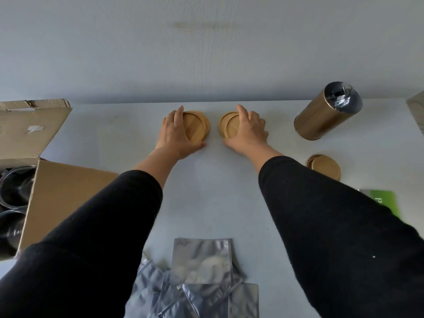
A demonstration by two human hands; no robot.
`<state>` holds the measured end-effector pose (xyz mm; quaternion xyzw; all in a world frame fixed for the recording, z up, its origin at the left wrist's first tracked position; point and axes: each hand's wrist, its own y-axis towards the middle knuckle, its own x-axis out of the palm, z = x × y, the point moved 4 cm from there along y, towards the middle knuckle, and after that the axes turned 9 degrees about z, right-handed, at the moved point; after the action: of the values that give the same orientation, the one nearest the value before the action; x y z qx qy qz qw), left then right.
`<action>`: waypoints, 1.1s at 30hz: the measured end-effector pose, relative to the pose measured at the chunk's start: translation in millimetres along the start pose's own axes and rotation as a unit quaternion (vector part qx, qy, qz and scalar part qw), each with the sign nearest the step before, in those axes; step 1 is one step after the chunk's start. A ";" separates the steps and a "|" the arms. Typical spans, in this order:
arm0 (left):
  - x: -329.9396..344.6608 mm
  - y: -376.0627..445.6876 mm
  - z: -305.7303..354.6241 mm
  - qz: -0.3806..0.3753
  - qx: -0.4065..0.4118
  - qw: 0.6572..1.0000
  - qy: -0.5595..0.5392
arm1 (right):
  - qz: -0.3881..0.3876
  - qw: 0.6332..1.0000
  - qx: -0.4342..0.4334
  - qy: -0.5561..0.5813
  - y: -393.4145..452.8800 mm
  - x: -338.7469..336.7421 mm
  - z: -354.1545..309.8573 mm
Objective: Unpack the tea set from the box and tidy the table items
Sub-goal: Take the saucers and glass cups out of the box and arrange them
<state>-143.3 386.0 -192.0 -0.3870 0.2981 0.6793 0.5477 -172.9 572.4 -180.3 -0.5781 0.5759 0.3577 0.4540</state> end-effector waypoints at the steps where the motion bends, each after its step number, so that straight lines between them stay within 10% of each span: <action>1: -1.5 -7.8 0.3 0.005 -0.002 1.000 0.002 | 0.003 1.000 0.005 -0.001 -8.1 -1.5 1.3; 33: -60.5 -78.9 -21.0 -0.015 -0.001 0.998 0.062 | 0.016 1.000 -0.007 -0.001 -88.5 -24.4 -44.0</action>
<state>-56.2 355.1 -149.9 -0.4339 0.3249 0.6458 0.5377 -92.0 532.8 -132.9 -0.5719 0.5821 0.3693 0.4446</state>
